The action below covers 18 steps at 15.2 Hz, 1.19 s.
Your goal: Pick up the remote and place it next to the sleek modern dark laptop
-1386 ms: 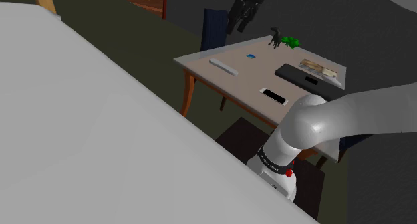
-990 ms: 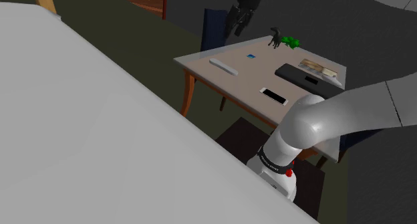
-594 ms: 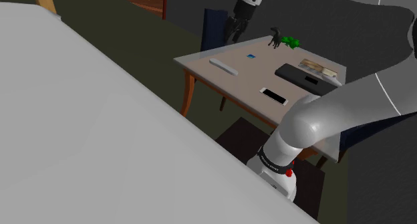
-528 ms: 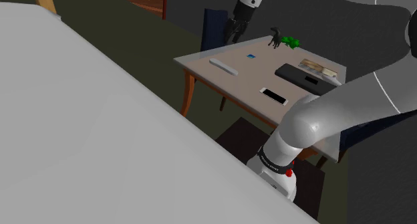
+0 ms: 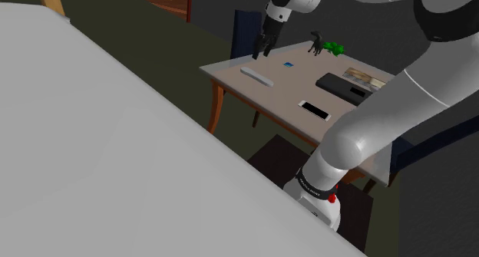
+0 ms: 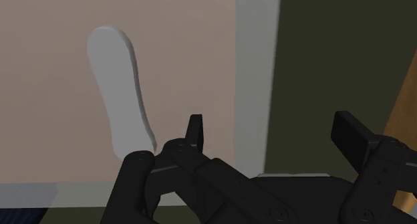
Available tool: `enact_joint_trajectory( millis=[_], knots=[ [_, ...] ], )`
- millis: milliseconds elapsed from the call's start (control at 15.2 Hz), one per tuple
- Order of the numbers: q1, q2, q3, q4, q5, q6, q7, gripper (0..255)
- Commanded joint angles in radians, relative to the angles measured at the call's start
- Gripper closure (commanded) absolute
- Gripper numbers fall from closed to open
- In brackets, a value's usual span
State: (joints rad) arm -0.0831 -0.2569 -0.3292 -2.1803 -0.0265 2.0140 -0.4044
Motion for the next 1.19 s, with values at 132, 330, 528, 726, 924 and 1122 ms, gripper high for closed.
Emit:
enact_joint_trajectory(
  millis=[132,330,528,726,924,1122],
  knots=[
    [-0.014,0.138,-0.052,0.070,0.037,0.042,-0.078,0],
    [-0.030,0.250,-0.082,0.137,0.078,0.064,-0.138,0],
    [-0.055,0.366,-0.102,0.215,0.127,0.077,-0.197,0],
    [-0.090,0.484,-0.110,0.304,0.177,0.079,-0.252,0],
    [-0.134,0.604,-0.110,0.405,0.223,0.071,-0.298,0],
    [-0.155,0.657,-0.104,0.443,0.242,0.077,-0.315,0]
  ],
)
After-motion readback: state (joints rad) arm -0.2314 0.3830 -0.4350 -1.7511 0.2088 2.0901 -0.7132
